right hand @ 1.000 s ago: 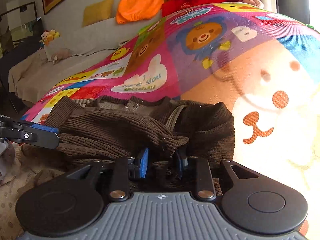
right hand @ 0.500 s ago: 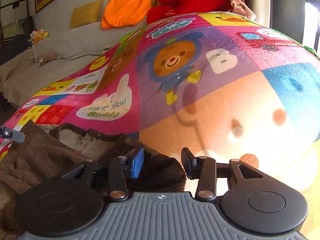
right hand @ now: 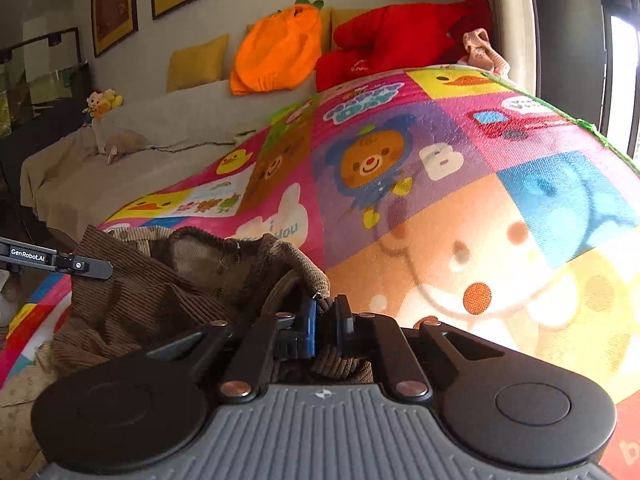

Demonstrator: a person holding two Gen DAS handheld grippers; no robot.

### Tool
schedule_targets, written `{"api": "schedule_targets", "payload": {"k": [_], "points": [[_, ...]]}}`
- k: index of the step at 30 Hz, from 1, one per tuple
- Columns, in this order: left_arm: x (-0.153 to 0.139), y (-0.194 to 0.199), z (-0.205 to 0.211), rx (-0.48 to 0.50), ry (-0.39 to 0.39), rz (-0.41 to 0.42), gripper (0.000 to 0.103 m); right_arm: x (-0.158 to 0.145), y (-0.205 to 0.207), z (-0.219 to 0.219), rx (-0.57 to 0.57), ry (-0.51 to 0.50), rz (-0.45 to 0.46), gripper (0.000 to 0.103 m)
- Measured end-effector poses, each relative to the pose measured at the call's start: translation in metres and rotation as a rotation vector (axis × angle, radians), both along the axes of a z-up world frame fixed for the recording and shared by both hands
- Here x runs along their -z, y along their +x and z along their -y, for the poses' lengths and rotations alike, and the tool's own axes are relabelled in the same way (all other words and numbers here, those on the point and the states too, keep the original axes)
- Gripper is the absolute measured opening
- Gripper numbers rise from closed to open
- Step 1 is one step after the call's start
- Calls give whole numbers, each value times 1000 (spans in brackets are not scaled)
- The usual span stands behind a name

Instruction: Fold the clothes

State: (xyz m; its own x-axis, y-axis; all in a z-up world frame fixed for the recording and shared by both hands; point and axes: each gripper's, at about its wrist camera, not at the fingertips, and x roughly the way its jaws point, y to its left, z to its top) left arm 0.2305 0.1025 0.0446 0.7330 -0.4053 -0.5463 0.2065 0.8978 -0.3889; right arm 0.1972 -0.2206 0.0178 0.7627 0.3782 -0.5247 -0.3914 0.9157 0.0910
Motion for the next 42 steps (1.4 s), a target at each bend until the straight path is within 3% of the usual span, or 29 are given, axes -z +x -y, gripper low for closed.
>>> {"api": "schedule_targets", "payload": {"k": [5,8,11,13,17,19,21,24,26,28,31,35,36,37,38,39,42], "points": [[-13,-78,-1,57,-15,52,9,-13,-86,25,-27,43,35,8],[11,-120,-2,77,-9,11,14,3,-132,34,-33,55,0,8],[38,-152,-8,87,0,-44,23,32,-163,38,-42,29,-60,9],[50,-170,-12,93,-4,-81,39,51,-182,38,-50,0,-91,10],[55,-199,-27,106,-56,-100,63,68,-211,50,-35,-74,-134,23],[54,-205,-38,107,-126,-91,85,64,-218,62,-11,-43,-140,35],[52,-207,-47,106,-243,-72,93,57,-222,76,16,18,-128,62],[52,-195,-46,93,-345,-76,95,46,-216,90,39,156,-109,76],[57,-180,-33,68,-320,-115,96,43,-207,94,54,249,-101,80],[67,-169,-21,66,-291,-153,96,47,-192,88,69,261,-96,80],[79,-157,-7,50,-281,-173,96,56,-178,72,73,233,-98,80],[79,-148,7,8,-250,-130,95,66,-167,52,66,201,-95,79],[77,-147,10,4,-221,-128,81,68,-164,47,64,193,-94,67],[75,-146,14,0,-192,-126,47,71,-161,43,62,185,-93,54],[69,-146,16,4,-172,-122,32,73,-159,38,61,176,-92,24],[64,-147,19,8,-152,-117,19,68,-162,31,62,147,-77,13],[32,-165,19,40,-113,-37,14,51,-181,32,42,148,-43,11]]}}
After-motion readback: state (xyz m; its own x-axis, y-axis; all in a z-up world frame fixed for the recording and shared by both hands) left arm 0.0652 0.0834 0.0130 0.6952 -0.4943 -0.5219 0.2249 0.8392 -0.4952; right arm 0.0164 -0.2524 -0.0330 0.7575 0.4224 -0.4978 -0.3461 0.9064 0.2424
